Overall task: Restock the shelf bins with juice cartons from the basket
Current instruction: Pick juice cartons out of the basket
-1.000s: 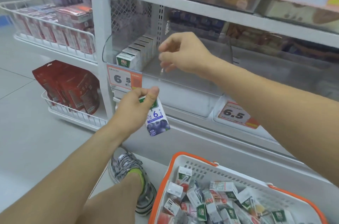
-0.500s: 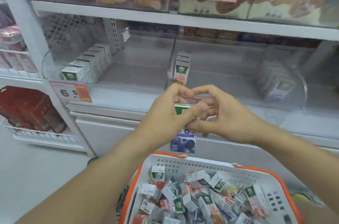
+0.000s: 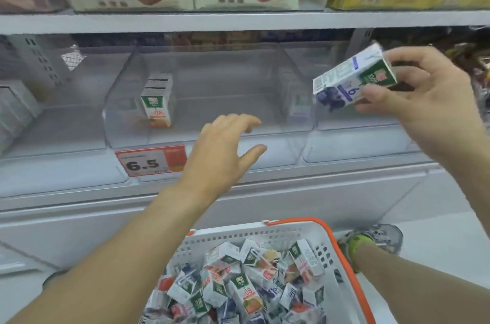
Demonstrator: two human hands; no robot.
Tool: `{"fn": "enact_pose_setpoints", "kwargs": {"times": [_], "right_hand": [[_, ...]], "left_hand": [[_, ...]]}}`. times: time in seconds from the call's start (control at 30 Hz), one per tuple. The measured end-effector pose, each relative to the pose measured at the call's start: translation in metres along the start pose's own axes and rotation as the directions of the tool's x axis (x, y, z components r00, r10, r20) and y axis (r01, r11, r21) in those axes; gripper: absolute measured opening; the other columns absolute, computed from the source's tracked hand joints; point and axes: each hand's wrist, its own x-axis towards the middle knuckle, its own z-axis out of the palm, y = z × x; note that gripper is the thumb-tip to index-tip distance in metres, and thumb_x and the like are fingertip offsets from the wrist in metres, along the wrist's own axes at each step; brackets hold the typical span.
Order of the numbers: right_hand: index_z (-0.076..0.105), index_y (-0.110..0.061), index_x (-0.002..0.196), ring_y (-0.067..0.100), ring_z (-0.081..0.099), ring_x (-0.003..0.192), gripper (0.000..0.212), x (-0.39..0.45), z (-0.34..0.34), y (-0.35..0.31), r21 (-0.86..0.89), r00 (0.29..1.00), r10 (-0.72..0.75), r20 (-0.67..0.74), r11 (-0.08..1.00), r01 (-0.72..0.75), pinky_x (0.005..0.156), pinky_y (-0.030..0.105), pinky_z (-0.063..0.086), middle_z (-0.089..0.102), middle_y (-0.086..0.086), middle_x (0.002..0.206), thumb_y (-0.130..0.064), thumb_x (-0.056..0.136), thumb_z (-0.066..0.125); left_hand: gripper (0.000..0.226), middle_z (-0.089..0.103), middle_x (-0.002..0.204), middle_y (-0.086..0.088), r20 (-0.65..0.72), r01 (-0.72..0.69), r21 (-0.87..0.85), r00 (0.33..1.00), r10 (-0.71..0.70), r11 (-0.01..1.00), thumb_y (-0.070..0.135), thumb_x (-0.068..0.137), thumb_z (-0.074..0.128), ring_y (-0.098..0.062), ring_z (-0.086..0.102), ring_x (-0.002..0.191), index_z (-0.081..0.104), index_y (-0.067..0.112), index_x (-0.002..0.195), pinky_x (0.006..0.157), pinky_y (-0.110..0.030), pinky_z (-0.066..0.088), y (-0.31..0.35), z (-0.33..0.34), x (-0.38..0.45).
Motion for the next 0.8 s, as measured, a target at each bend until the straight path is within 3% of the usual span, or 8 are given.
{"fn": "enact_pose_setpoints", "kwargs": {"times": [0.07, 0.13, 0.2, 0.27, 0.37, 0.53, 0.7, 0.8], "right_hand": [[0.059, -0.022, 0.111, 0.028, 0.075, 0.08, 0.041, 0.021, -0.013, 0.015, -0.201, 0.996, -0.038, -0.075, 0.979, 0.022, 0.076, 0.046, 0.062, 0.066, 0.004, 0.105, -0.002, 0.081, 0.078], [0.06, -0.027, 0.112, 0.026, 0.074, 0.076, 0.043, 0.042, -0.015, 0.033, -0.425, 0.997, -0.038, -0.06, 0.905, 0.009, 0.077, 0.046, 0.061, 0.062, 0.002, 0.103, -0.008, 0.079, 0.081], [0.061, -0.028, 0.111, 0.024, 0.069, 0.079, 0.043, 0.059, -0.007, 0.05, -0.635, 1.0, 0.014, 0.026, 0.772, 0.005, 0.08, 0.039, 0.056, 0.061, 0.003, 0.102, -0.015, 0.077, 0.083], [0.063, -0.023, 0.114, 0.024, 0.06, 0.084, 0.045, 0.071, 0.009, 0.063, -0.726, 0.986, 0.101, 0.129, 0.687, 0.025, 0.077, 0.03, 0.047, 0.059, 0.002, 0.098, -0.015, 0.075, 0.084], [0.065, -0.017, 0.116, 0.023, 0.056, 0.091, 0.045, 0.085, 0.029, 0.08, -0.765, 0.963, 0.169, 0.209, 0.642, 0.053, 0.079, 0.028, 0.046, 0.058, 0.002, 0.096, -0.014, 0.074, 0.082], [0.06, -0.018, 0.116, 0.029, 0.058, 0.092, 0.047, 0.097, 0.041, 0.096, -0.765, 0.96, 0.22, 0.172, 0.643, -0.01, 0.077, 0.026, 0.045, 0.06, 0.009, 0.099, -0.015, 0.073, 0.08], [0.052, -0.015, 0.123, 0.03, 0.059, 0.097, 0.054, 0.091, 0.033, 0.099, -0.763, 0.949, 0.273, 0.159, 0.644, -0.058, 0.078, 0.027, 0.041, 0.063, 0.012, 0.112, -0.032, 0.079, 0.08], [0.056, -0.014, 0.122, 0.026, 0.063, 0.101, 0.043, 0.072, 0.015, 0.083, -0.77, 0.994, 0.082, 0.068, 0.638, 0.0, 0.085, 0.03, 0.047, 0.064, 0.008, 0.114, -0.027, 0.084, 0.073]], "left_hand": [[0.03, 0.063, 0.105, 0.003, 0.004, -0.074, 0.084, 0.997, 0.074, 0.994, 0.031, 0.087, 0.072, -0.022, 0.062, 0.089, 0.064, 0.02, 0.114, 0.08, -0.042, 0.047, 0.005, 0.018, 0.001], [0.033, 0.062, 0.107, -0.001, -0.036, -0.102, 0.151, 0.993, 0.109, 0.983, 0.024, 0.084, 0.076, -0.024, 0.061, 0.09, 0.065, 0.018, 0.114, 0.079, -0.039, 0.044, 0.008, 0.03, -0.003], [0.044, 0.062, 0.112, -0.005, -0.071, -0.118, 0.222, 0.988, 0.136, 0.968, 0.023, 0.08, 0.08, -0.027, 0.059, 0.1, 0.063, 0.014, 0.119, 0.09, -0.04, 0.041, 0.009, 0.038, -0.01], [0.055, 0.06, 0.119, -0.009, -0.079, -0.131, 0.292, 0.984, 0.161, 0.947, 0.025, 0.077, 0.082, -0.028, 0.056, 0.109, 0.06, 0.013, 0.125, 0.104, -0.046, 0.037, 0.008, 0.044, -0.017], [0.058, 0.059, 0.121, -0.011, -0.099, -0.151, 0.312, 0.977, 0.19, 0.938, 0.02, 0.076, 0.084, -0.027, 0.053, 0.114, 0.06, 0.011, 0.128, 0.109, -0.046, 0.032, 0.001, 0.048, -0.021], [0.051, 0.062, 0.119, -0.008, -0.189, -0.176, 0.305, 0.952, 0.241, 0.936, 0.008, 0.079, 0.08, -0.023, 0.054, 0.112, 0.062, 0.015, 0.126, 0.099, -0.037, 0.032, -0.011, 0.054, -0.017], [0.047, 0.063, 0.116, -0.005, -0.222, -0.168, 0.307, 0.945, 0.242, 0.937, 0.008, 0.079, 0.078, -0.023, 0.055, 0.107, 0.062, 0.017, 0.122, 0.095, -0.037, 0.031, -0.01, 0.059, -0.014], [0.046, 0.062, 0.118, -0.004, -0.191, -0.138, 0.296, 0.961, 0.201, 0.945, 0.012, 0.078, 0.079, -0.026, 0.056, 0.111, 0.063, 0.016, 0.121, 0.097, -0.039, 0.031, -0.005, 0.059, -0.013]]}}
